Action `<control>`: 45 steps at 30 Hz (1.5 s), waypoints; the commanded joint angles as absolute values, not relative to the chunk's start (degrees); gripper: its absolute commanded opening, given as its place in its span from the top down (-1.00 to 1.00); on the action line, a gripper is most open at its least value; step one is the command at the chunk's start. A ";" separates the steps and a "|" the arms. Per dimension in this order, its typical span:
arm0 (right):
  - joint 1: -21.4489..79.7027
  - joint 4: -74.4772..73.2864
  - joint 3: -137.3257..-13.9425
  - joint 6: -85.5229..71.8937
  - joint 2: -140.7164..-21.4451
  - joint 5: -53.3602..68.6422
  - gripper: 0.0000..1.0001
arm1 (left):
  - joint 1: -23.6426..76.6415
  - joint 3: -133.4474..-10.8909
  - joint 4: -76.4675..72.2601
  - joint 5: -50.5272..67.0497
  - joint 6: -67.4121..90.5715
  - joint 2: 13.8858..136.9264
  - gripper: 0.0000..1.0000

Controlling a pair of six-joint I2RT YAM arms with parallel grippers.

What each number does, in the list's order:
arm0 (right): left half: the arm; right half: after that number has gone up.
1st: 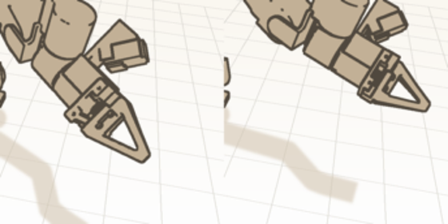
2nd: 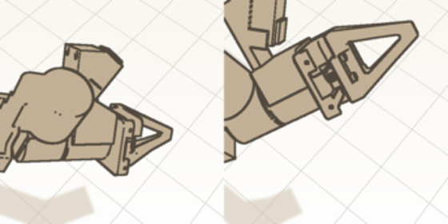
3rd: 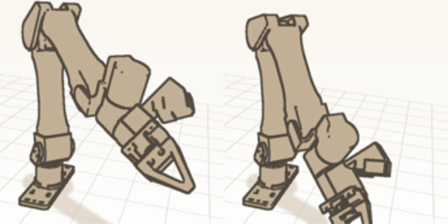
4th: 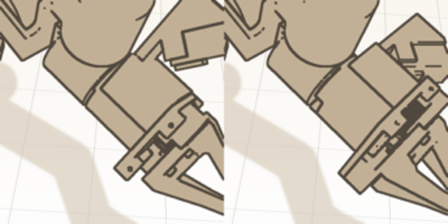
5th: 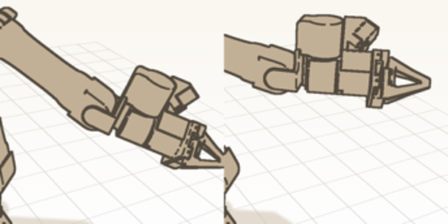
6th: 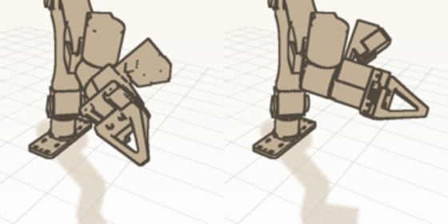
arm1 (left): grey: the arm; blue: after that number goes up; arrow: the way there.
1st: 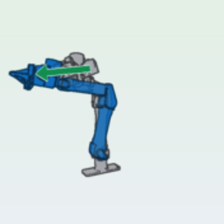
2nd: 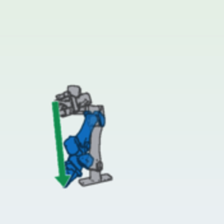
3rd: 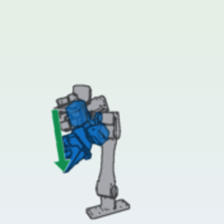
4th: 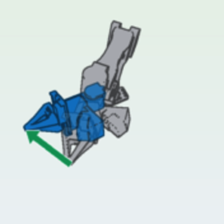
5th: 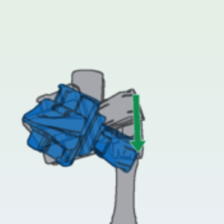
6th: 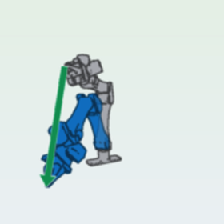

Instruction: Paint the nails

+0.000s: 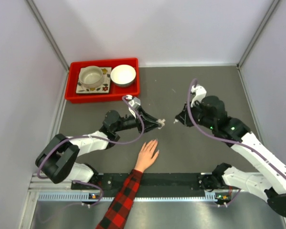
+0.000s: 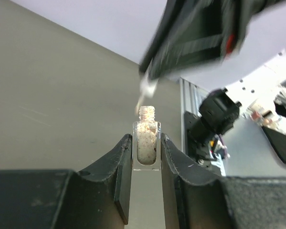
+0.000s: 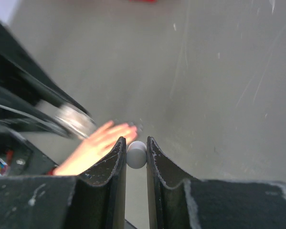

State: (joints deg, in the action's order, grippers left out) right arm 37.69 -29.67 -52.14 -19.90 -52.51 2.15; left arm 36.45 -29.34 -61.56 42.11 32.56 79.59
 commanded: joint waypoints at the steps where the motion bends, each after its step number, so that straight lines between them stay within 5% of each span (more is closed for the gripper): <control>1: 37.27 -37.25 -64.05 -16.88 -51.33 2.45 1.00 | 38.84 -32.52 -58.81 44.47 28.31 76.47 1.00; 9: 37.27 -42.10 -76.11 -16.00 -55.55 9.92 1.00 | 40.17 -33.40 -57.21 45.70 28.12 73.83 1.00; 22: 37.35 -41.93 -77.61 -16.87 -55.20 19.77 1.00 | 40.17 -32.43 -68.28 46.41 34.97 73.91 1.00; 45: 37.27 -39.64 -79.10 -19.42 -55.11 20.04 1.00 | 40.17 -32.87 -74.35 46.41 37.18 75.06 1.00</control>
State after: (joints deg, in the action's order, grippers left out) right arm 37.67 -42.44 -77.36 -18.65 -55.51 18.76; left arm 39.92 -31.44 -69.60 45.71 36.60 75.53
